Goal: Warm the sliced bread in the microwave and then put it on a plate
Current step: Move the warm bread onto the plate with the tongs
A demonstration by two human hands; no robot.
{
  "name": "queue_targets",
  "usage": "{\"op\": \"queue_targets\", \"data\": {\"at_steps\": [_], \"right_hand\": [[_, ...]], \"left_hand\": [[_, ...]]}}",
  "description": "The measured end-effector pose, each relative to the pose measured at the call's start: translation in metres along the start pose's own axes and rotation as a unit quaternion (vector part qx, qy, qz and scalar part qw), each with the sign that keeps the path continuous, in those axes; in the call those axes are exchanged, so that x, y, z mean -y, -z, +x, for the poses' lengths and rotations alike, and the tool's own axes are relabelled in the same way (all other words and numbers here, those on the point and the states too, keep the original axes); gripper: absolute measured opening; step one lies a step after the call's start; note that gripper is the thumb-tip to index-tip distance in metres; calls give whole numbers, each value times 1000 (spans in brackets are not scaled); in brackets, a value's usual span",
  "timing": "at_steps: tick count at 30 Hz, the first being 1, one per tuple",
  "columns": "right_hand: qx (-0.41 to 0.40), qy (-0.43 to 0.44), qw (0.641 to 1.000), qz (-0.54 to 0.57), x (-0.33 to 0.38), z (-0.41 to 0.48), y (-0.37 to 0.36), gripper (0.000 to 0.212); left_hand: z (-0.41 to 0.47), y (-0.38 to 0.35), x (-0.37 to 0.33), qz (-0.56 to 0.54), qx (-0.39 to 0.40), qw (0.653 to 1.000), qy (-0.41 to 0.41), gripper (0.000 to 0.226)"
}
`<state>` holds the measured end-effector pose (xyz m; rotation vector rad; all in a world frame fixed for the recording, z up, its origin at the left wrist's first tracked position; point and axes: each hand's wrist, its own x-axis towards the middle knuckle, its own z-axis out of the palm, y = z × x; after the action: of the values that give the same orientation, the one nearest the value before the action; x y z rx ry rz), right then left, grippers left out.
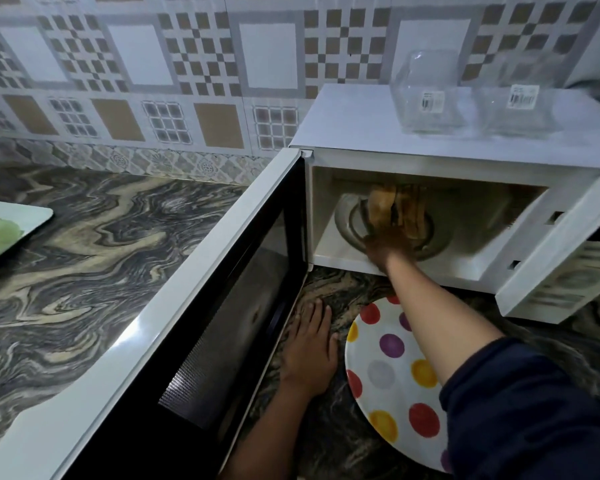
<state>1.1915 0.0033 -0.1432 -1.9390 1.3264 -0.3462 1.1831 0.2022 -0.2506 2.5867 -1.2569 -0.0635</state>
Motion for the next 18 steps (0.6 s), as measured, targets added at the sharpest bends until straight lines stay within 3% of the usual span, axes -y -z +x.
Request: {"op": "queue_targets", "data": {"at_steps": [3, 11, 18], "right_hand": [[-6, -11, 999, 31, -1, 14, -3, 35], [-14, 18, 997, -70, -3, 4, 7, 37], [-28, -26, 999, -17, -18, -39, 23, 38]], "left_hand": [[0, -2, 1, -10, -13, 1000, 3, 51], [3, -5, 5, -5, -12, 1000, 16, 53], [1, -3, 4, -40, -21, 999, 8, 75]]}}
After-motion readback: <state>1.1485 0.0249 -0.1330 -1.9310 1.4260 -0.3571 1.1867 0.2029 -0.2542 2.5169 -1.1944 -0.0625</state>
